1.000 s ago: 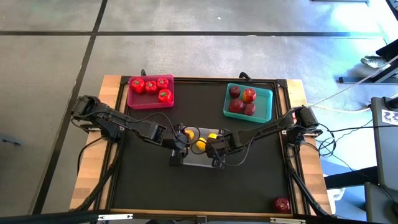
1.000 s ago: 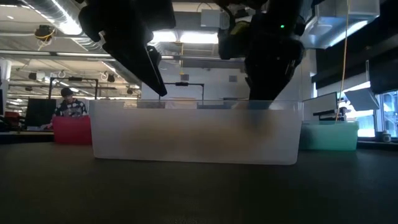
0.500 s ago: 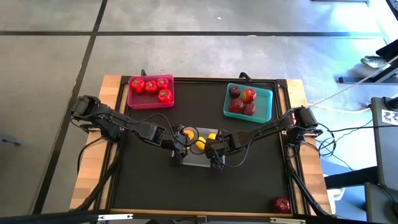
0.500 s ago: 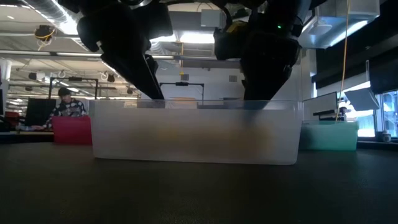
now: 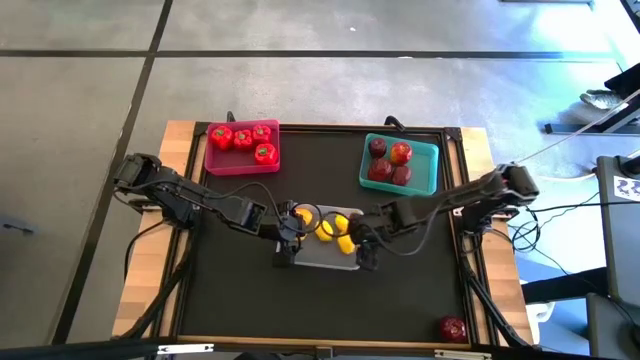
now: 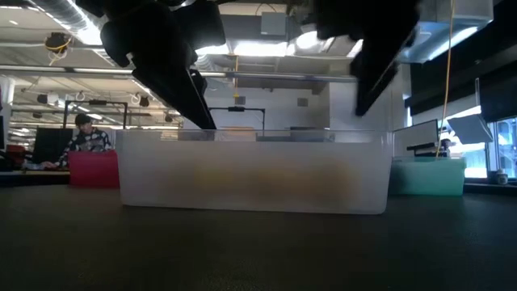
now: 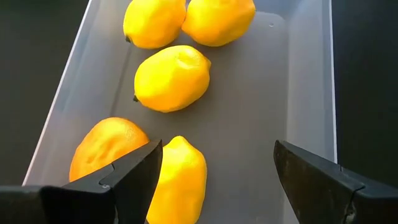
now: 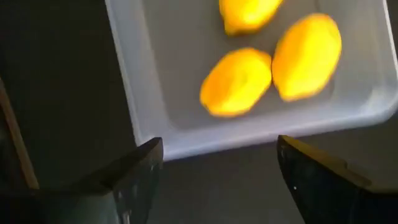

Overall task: Sort produce into baskets
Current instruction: Put the apple into the blue bin

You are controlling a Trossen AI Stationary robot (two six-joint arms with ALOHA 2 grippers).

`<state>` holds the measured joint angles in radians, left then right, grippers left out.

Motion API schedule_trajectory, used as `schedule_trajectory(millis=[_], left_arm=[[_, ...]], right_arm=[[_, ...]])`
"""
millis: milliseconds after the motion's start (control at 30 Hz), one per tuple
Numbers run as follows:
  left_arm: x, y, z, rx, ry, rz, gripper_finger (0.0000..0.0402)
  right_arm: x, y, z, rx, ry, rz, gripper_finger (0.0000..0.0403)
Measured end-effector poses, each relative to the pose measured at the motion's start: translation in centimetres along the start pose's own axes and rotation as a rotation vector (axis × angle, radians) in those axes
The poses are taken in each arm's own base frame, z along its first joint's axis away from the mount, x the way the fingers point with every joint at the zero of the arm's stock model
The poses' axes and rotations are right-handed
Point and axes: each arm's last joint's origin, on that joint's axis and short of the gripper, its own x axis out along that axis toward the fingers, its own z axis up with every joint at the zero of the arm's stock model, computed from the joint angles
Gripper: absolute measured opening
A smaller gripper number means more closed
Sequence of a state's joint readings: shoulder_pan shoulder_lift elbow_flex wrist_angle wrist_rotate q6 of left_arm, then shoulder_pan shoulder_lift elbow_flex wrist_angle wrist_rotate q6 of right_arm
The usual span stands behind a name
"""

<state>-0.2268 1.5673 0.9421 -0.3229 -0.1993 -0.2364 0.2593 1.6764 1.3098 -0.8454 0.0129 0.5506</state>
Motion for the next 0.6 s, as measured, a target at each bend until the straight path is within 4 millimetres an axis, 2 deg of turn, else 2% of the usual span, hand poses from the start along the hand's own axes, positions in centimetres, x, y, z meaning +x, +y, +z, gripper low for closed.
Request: schedule_trajectory(millis=[167,300,600], left_arm=[[0.0,0.0,0.0,0.0,-0.003,-0.001,0.0304],[0.0,0.0,0.0,-0.001,-0.002,-0.001,0.0304],[0.0,-0.1,0.3,-0.004,-0.026,-0.007,0.0304]], right_arm=[[-3.3,0.7,-2.4,0.06,0.064,0.032,0.03],[-5.1,1.7,-4.7,0.142,0.148,0.05,0.0291],[-6.7,5.5,-10.8,0.27,0.326,-0.013,0.0277]])
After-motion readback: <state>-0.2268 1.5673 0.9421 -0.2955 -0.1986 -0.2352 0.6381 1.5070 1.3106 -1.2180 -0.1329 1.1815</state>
